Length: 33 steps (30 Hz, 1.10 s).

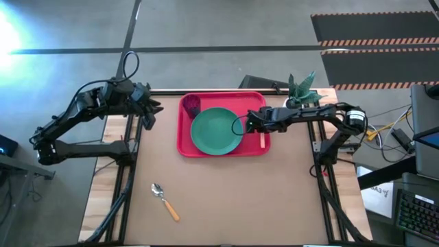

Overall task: Pick and place plate/cup/fork/spoon on tray
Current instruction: Put the orange fork on the right side of the green plate on the orange tray

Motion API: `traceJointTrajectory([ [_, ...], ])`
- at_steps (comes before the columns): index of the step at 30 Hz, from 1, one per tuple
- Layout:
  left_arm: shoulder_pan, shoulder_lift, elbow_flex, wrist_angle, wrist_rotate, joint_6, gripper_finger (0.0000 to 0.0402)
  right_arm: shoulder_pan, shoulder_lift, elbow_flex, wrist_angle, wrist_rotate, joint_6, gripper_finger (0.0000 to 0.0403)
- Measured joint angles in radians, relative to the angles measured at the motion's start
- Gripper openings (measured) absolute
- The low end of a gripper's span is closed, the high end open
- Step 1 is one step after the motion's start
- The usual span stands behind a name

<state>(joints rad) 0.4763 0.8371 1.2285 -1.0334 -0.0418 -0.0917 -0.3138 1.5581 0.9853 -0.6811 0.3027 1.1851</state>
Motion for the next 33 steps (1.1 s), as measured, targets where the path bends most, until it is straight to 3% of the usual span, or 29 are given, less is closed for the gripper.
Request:
traceJointTrajectory([
  [7,0.0,0.0,0.0,0.004,0.0,-0.002,0.009,-0.004,0.0,-0.048,0.122,-0.02,-0.005,0.0021],
  [33,0.0,0.0,0.0,0.004,0.0,-0.002,0.009,-0.003,0.014,-0.054,0.125,-0.042,-0.018,0.002],
])
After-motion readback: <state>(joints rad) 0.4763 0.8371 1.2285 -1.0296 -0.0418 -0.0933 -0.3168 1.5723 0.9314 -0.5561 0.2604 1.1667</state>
